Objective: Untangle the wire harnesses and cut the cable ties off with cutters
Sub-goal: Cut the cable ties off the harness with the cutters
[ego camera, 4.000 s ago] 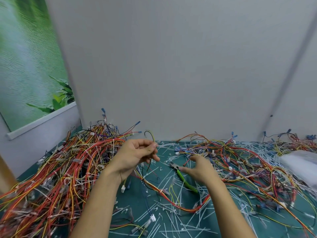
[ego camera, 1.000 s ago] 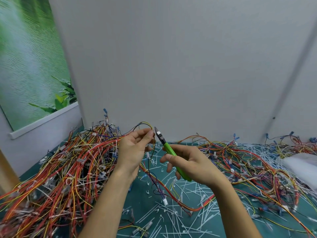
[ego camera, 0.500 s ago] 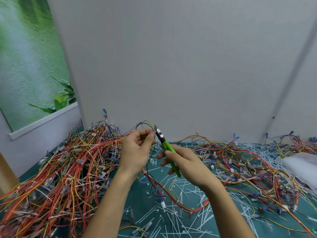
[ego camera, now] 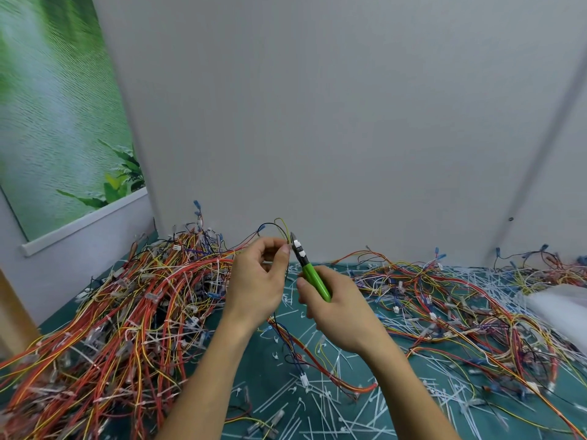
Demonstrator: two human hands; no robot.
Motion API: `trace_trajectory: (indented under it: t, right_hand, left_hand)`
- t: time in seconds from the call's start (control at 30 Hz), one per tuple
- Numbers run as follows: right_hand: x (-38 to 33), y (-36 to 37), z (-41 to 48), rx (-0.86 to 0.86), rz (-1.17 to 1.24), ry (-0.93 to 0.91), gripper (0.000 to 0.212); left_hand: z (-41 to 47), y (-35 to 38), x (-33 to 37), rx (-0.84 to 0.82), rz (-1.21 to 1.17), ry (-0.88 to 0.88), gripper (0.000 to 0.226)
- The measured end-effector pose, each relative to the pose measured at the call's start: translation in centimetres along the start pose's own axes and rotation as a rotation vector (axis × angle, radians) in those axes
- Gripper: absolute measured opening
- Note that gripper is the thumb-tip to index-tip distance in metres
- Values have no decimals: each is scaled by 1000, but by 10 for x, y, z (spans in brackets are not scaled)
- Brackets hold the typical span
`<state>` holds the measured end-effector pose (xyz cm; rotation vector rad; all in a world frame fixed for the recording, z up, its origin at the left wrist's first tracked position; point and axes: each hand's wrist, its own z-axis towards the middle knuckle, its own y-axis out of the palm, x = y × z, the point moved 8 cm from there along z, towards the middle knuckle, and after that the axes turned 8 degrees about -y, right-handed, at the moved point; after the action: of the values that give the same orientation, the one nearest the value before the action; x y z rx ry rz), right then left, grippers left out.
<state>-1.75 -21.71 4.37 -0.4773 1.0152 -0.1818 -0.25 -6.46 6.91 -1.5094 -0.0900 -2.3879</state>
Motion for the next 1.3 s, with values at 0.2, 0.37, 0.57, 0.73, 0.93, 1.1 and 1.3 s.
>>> trace_trajectory:
  t: [0.2, 0.37, 0.57, 0.73, 0.93, 1.1, 1.3]
  right_hand:
    - [1, 2, -1, 104, -92, 3, 29]
    - [1, 2, -2, 89, -97, 19, 29]
    - [1, 2, -1, 28, -122, 29, 21]
    - [-1, 7, -3, -32, -140, 37, 27]
    - [-5, 6, -3, 20, -119, 13, 29]
    - [-4, 4, -3, 33, -97, 23, 33]
    - [-3, 4, -3, 21, -125, 20, 31]
  left_hand:
    - [-1, 2, -1, 11, -13, -12, 16]
    - [-1, 2, -3, 9, -20, -19, 17]
    - [-1, 3, -4, -7, -10, -28, 13]
    - [-2, 3, -3, -8, -10, -32, 13]
    - [-1, 3, -4, -18, -10, -33, 13]
    - [0, 5, -6, -15, -6, -38, 12]
    - [1, 4, -9, -6, -3, -48, 10]
